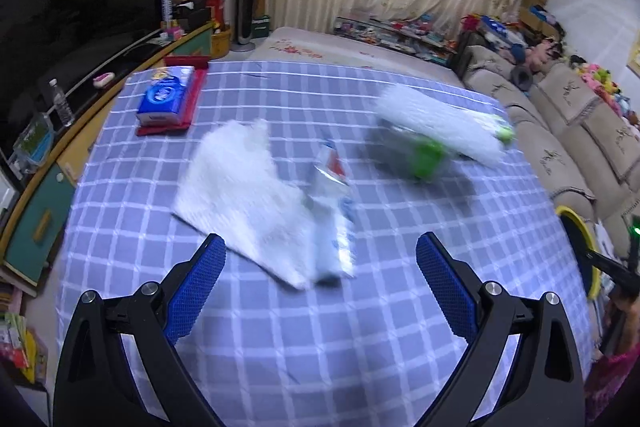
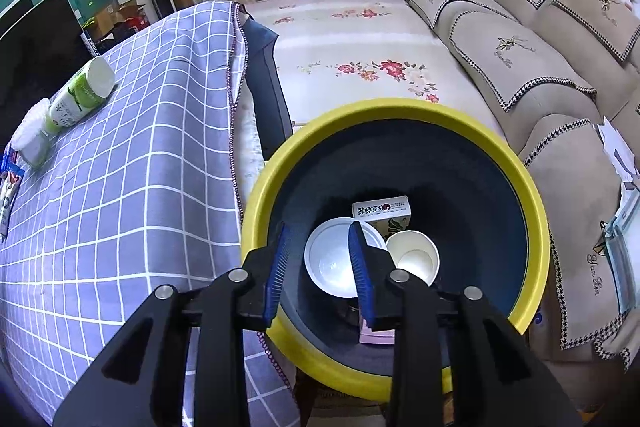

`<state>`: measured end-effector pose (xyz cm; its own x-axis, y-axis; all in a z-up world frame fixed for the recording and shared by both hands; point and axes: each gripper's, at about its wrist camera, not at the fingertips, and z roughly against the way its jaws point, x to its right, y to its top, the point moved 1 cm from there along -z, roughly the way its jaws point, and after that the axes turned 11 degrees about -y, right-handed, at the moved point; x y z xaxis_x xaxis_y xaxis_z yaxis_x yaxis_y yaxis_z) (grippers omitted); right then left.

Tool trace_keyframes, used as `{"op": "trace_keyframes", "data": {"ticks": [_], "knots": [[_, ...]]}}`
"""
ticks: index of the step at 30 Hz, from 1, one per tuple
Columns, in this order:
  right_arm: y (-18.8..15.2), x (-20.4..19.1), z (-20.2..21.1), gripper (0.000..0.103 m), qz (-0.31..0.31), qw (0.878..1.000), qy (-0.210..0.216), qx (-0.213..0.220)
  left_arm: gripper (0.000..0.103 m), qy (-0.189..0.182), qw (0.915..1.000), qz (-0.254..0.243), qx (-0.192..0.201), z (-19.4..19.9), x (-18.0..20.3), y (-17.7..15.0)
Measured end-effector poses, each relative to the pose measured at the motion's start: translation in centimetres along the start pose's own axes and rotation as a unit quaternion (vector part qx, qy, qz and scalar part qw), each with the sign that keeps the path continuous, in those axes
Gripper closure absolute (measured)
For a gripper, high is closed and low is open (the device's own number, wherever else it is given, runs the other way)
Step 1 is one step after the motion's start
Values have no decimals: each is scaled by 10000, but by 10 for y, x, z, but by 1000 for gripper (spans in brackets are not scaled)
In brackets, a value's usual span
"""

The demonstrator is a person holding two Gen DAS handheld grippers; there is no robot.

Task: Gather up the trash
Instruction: 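Grasp the crumpled white tissue with the left gripper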

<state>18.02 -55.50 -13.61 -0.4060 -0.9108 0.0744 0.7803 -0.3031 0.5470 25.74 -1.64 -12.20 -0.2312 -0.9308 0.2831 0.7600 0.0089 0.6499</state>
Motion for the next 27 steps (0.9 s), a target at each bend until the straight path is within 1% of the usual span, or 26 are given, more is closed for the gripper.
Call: {"op": "trace_keyframes", "data": {"ticks": [3,6,11,18,19,20,21,23,24,25,26,27], "knots": [[0,-1,2,73,20,10000,-6,6,9,177,9997,132,-59,-12,-19,12],[1,-2,2,71,28,10000,-26,5,11,341,9986,331,-218,-27,-38,20],[3,-4,0,70,51,10000,-20,-7,11,612,9966,392,-382,-49,-55,26],[4,-12,-1,69,141,9999,37,-22,12,694,9949,442,-591,-76,-68,32],[4,-13,-1,69,150,9999,43,-23,16,764,9946,386,-590,-77,-67,32],[4,-14,-1,69,157,9999,48,-24,24,877,9939,304,-590,-78,-66,32],[4,-15,-1,69,167,9998,56,-25,30,945,9936,241,-578,-79,-64,32],[4,-17,-2,69,182,9998,71,-25,56,981,9936,171,-541,-78,-63,32],[4,-18,-1,69,185,9998,77,-23,65,955,9939,157,-525,-76,-64,32],[4,-18,-1,69,193,9998,86,-22,83,903,9944,176,-518,-74,-65,31],[4,-19,-1,69,197,9998,93,-18,88,838,9949,222,-509,-71,-66,31],[4,-20,0,69,202,9997,108,-6,89,763,9955,284,-485,-67,-68,30]]}}
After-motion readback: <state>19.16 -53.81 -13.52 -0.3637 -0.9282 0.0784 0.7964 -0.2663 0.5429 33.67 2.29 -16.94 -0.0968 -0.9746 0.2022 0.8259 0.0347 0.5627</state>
